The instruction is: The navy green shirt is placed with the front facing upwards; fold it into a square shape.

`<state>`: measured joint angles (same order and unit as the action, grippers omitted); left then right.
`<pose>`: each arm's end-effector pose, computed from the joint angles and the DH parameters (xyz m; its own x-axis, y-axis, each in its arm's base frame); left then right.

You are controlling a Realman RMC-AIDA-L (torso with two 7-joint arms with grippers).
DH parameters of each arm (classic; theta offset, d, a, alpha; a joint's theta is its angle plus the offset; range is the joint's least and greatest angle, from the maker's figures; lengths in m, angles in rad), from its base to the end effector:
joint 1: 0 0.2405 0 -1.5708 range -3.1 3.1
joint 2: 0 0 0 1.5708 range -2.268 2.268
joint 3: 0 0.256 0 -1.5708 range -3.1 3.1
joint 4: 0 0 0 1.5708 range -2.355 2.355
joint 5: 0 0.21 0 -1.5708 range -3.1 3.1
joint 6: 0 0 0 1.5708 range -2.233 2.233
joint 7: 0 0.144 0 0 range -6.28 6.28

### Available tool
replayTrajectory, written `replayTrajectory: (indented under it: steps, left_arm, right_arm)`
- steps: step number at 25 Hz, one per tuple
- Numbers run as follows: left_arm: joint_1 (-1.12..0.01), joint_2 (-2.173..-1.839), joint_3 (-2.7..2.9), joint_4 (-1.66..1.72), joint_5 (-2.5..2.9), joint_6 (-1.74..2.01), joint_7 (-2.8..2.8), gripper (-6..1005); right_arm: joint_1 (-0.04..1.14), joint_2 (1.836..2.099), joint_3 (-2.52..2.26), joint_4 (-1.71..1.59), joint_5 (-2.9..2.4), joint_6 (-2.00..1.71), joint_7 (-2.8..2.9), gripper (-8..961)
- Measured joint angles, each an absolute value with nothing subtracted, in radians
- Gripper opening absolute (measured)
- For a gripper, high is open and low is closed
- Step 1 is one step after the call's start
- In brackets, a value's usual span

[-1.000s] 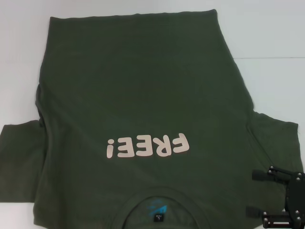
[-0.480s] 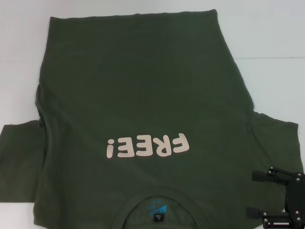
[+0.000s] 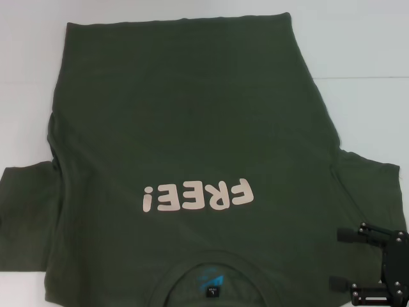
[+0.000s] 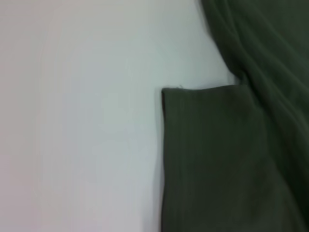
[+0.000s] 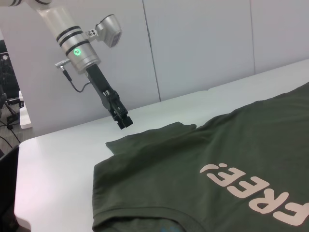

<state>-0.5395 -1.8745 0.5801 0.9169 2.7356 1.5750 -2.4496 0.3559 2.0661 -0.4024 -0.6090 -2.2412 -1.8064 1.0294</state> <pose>-0.3617 0.3268 0.1331 0.1645 0.9614 0.2204 0.8984 -0.0537 -0.4360 0.3252 0.2409 0.0125 0.8189 -0.2617 -0.5107 -0.3888 -0.9076 -0.1583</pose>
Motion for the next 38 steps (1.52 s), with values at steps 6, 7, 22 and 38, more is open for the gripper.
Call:
replayTrajectory:
  steps: [6, 7, 22, 38]
  left_arm:
    - [-0.541, -1.878, 0.592, 0.915, 2.741, 1.562, -2.449, 892]
    - [-0.541, -1.879, 0.597, 0.915, 2.741, 1.557, -2.449, 892]
    - [-0.549, -1.902, 0.631, 0.905, 2.78, 1.523, -2.451, 887]
    - [-0.551, -1.906, 0.65, 0.905, 2.793, 1.506, -2.45, 887]
  right_arm:
    - [0.356, 2.066, -0.402, -0.609, -2.241, -1.805, 1.031, 942]
    - [0.356, 2.066, -0.402, -0.609, -2.241, -1.805, 1.031, 942]
    - [0.357, 2.066, -0.402, -0.609, -2.239, -1.804, 1.032, 941]
    - [0.357, 2.068, -0.402, -0.609, -2.24, -1.803, 1.032, 942]
